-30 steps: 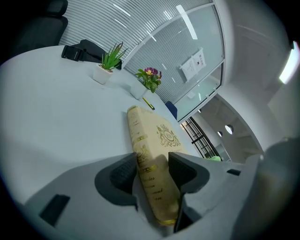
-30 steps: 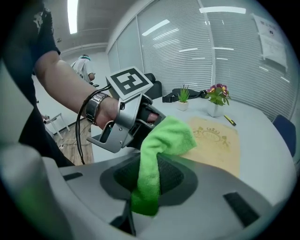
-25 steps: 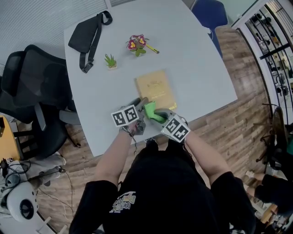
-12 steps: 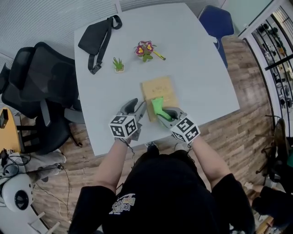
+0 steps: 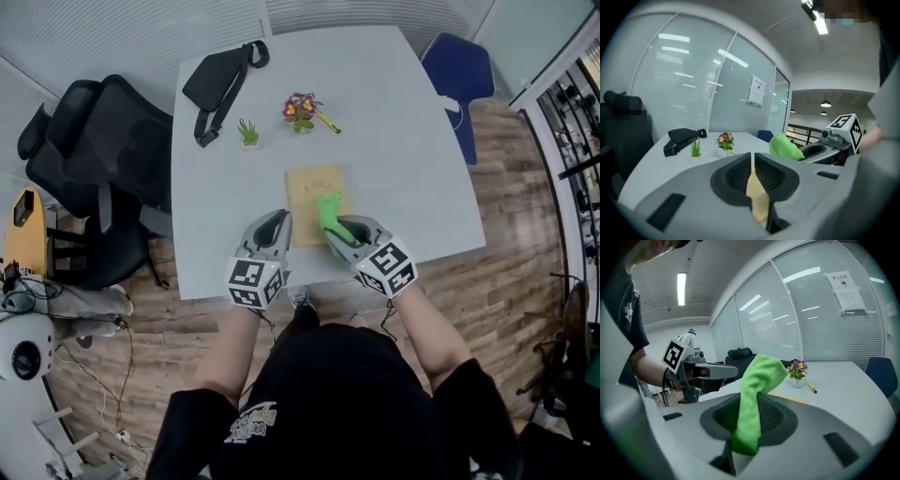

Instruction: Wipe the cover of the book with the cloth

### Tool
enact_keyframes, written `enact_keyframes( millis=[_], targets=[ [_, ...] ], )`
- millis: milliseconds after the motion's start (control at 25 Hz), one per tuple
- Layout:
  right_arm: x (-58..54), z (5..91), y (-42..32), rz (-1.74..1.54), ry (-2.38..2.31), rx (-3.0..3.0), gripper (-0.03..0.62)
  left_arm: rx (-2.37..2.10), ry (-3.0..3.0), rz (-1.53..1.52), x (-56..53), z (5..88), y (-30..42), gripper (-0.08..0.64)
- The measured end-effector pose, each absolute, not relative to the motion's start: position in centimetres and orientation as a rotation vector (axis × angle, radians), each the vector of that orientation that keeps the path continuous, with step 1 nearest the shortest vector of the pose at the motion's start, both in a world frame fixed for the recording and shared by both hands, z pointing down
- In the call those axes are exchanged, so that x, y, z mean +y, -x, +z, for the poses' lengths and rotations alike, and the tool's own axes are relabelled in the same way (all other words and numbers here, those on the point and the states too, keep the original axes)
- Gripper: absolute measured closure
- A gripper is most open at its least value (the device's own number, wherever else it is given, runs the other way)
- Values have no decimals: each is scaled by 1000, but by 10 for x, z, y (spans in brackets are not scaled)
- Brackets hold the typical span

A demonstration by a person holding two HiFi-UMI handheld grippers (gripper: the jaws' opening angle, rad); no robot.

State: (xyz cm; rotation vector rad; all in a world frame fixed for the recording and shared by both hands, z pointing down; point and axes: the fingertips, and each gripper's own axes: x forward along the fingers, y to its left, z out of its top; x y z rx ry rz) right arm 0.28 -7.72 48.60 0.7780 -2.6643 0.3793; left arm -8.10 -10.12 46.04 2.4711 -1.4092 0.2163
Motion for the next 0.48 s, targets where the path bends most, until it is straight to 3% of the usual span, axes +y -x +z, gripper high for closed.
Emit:
enact_keyframes(
  millis=[480],
  targets=[
    [-7,432,-85,261,-670,-2809,495,-1700,-2503,174,4,404,5,553]
  ],
)
